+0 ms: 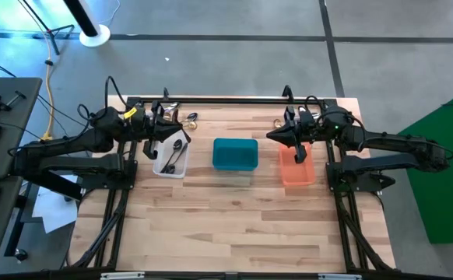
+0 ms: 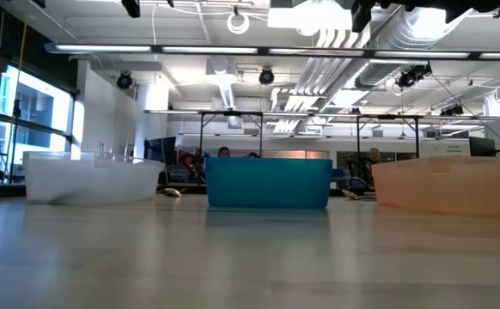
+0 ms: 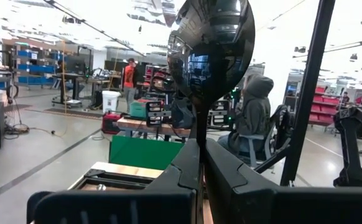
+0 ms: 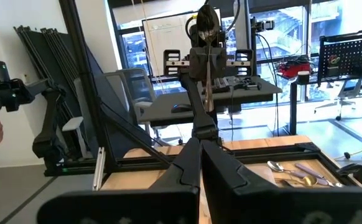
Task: Sort silverware by color (type)
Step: Put the black spoon into the transparent bin
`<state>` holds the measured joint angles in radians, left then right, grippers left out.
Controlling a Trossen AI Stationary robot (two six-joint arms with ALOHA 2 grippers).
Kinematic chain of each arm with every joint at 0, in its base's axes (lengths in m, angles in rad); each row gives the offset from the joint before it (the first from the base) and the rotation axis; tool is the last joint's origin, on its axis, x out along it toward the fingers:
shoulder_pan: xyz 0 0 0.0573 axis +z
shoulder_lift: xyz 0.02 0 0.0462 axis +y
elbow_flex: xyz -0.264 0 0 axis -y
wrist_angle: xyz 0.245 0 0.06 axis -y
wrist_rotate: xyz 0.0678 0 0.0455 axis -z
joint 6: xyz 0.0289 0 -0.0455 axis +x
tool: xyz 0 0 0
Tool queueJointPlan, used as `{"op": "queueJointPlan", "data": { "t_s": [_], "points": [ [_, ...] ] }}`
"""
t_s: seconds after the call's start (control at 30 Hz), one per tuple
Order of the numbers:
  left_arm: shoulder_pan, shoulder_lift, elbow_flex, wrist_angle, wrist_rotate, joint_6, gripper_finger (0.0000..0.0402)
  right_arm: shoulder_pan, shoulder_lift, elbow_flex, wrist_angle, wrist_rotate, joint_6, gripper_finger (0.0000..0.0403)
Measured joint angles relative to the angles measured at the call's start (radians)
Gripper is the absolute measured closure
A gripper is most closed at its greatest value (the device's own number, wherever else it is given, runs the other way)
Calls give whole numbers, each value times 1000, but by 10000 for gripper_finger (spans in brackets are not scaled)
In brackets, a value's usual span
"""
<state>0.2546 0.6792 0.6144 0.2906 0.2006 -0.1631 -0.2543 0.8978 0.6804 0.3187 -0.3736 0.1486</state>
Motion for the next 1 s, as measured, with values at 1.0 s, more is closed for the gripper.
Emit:
{"op": "queueJointPlan", "data": {
  "t_s": [1.0],
  "points": [
    [0,-14,0,36,1,8,401,0,0,0,0,7,0,403]
  ]
}}
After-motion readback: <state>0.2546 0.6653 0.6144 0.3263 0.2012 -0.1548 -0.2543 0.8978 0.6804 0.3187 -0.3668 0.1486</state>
